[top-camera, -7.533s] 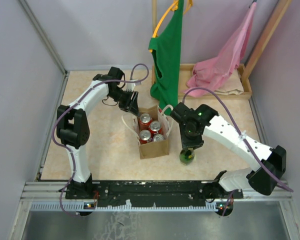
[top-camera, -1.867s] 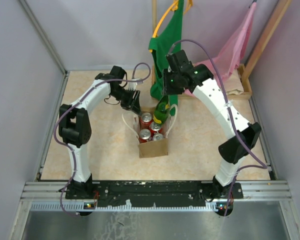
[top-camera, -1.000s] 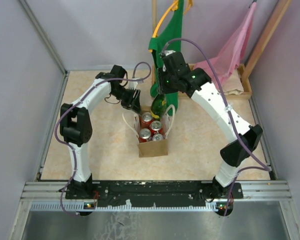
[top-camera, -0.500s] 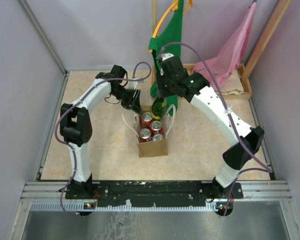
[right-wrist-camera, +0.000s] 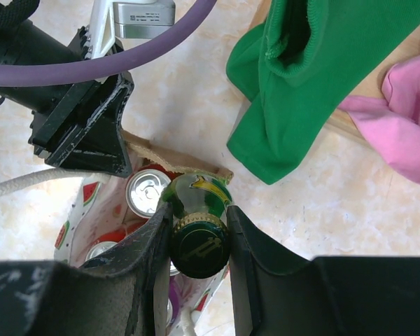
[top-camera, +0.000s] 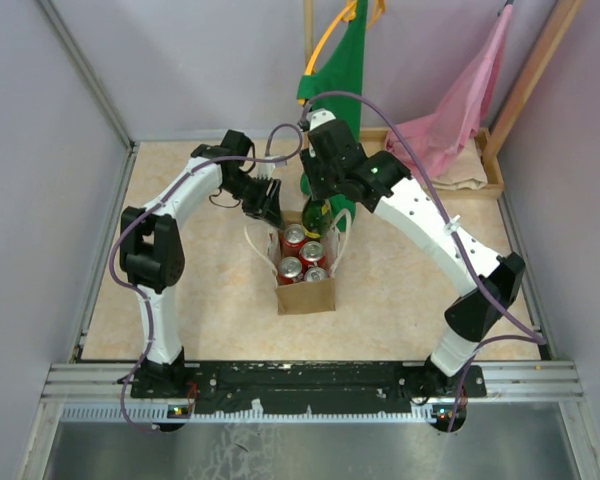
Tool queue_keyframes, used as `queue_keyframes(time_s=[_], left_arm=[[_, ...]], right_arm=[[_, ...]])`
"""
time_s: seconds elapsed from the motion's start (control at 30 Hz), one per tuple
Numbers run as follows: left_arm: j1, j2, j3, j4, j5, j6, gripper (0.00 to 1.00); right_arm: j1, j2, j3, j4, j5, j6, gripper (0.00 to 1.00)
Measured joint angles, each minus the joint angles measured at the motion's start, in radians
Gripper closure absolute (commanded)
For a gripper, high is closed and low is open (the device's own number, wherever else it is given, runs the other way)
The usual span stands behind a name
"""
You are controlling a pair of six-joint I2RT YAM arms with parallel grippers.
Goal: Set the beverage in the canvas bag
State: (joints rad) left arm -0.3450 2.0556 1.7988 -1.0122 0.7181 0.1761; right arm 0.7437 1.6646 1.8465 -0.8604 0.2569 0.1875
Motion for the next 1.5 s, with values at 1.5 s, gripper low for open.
queue_keyframes(time_s=[1.5], left_arm=[[0.000, 0.018, 0.021, 0.000, 0.012, 0.001, 0.51]], right_arm=[[0.003, -0.040, -0.162, 0.033, 0.013, -0.012, 1.00]])
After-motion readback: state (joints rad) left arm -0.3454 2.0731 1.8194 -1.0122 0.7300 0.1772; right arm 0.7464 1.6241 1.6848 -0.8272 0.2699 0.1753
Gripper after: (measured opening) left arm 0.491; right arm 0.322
